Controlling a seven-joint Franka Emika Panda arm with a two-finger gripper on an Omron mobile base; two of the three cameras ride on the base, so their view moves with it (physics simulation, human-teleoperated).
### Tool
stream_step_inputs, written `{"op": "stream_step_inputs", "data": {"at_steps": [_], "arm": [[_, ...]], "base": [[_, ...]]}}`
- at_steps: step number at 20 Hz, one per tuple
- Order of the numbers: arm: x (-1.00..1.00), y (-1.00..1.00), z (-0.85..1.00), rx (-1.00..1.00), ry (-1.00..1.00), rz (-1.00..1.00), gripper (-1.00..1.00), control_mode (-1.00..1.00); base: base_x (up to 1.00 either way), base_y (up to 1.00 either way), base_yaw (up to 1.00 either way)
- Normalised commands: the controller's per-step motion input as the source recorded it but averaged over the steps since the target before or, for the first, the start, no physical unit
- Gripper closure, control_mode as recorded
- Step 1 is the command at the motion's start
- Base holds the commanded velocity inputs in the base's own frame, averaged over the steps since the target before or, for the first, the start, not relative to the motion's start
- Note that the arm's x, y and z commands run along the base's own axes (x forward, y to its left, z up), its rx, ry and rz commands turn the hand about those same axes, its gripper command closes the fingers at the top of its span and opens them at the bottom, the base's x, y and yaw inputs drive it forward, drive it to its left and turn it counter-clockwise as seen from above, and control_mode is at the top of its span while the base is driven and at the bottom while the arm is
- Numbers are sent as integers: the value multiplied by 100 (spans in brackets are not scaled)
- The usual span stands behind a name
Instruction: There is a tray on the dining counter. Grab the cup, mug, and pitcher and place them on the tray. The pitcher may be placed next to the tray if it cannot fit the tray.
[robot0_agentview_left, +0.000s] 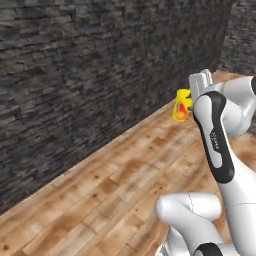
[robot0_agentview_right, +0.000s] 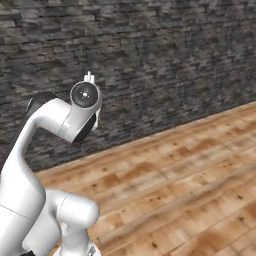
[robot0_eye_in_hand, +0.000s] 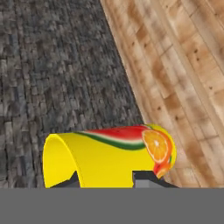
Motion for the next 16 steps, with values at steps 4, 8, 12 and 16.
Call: {"op": "stream_step_inputs", "data": {"at_steps": [4,8,12,16], "arm": [[0,0,0,0,0,0,100,100],[0,0,0,0,0,0,100,100],[0,0,0,0,0,0,100,100],[0,0,0,0,0,0,100,100]], "base": [[100,-13,-34],[100,-11,-33],[100,5,-29],[100,35,-22]]}}
